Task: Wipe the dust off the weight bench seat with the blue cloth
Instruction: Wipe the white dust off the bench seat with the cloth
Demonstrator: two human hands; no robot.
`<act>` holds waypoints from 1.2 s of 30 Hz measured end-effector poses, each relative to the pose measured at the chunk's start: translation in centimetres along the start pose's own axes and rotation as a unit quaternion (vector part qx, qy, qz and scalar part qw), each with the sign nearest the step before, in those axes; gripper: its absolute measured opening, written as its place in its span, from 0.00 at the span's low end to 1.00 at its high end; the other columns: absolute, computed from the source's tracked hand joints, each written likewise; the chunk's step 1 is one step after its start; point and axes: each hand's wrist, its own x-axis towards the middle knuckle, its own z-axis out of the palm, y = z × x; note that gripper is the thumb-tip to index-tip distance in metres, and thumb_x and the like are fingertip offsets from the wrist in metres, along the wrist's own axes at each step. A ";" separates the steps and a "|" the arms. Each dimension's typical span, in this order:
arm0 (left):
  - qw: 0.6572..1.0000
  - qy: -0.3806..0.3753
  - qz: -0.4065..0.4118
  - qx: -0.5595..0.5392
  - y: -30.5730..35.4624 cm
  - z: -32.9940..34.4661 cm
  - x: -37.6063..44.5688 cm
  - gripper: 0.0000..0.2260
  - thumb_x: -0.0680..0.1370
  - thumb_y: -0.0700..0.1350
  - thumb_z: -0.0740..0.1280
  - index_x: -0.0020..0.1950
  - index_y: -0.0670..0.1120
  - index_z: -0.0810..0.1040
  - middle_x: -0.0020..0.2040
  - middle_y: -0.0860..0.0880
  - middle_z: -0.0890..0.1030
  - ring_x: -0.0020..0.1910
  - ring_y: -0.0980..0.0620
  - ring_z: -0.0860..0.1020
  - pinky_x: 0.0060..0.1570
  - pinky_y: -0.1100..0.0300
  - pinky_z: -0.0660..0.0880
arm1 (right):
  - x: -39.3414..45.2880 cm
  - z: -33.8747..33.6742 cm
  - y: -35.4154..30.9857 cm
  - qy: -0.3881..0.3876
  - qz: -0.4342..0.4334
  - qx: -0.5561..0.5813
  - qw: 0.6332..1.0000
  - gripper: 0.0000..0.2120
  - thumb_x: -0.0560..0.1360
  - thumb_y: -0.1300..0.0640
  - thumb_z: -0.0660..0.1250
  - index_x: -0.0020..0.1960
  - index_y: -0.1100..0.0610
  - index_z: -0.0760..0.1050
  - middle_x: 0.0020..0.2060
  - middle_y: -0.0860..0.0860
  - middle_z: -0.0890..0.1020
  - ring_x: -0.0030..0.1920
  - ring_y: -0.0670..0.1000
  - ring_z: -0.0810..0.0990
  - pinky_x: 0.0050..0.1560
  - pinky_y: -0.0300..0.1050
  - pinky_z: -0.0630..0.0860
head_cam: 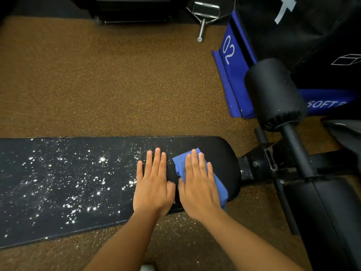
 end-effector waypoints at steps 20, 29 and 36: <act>1.000 0.004 0.009 0.003 -0.1 0.0 -0.1 0.34 0.73 0.51 0.49 0.78 0.43 0.48 0.79 0.47 0.45 0.77 0.49 0.38 0.74 0.45 0.42 | -2.7 0.0 3.4 -0.017 -0.045 -0.011 0.999 0.31 0.78 0.47 0.48 0.77 0.61 0.53 0.76 0.57 0.55 0.76 0.58 0.53 0.72 0.58 0.56; 1.000 -0.005 -0.001 0.018 0.2 0.0 -0.1 0.33 0.75 0.52 0.48 0.78 0.44 0.46 0.79 0.47 0.43 0.76 0.49 0.36 0.74 0.44 0.41 | 6.7 -2.1 6.5 -0.021 0.161 0.036 0.986 0.31 0.81 0.48 0.48 0.77 0.62 0.42 0.78 0.57 0.45 0.77 0.57 0.43 0.75 0.56 0.44; 1.000 -0.001 0.005 0.007 -0.1 0.1 0.0 0.34 0.73 0.51 0.48 0.78 0.43 0.49 0.79 0.46 0.46 0.77 0.49 0.39 0.74 0.44 0.42 | 0.8 -0.4 0.2 -0.007 -0.048 -0.002 0.999 0.31 0.79 0.47 0.43 0.77 0.63 0.47 0.77 0.59 0.49 0.77 0.58 0.44 0.75 0.58 0.48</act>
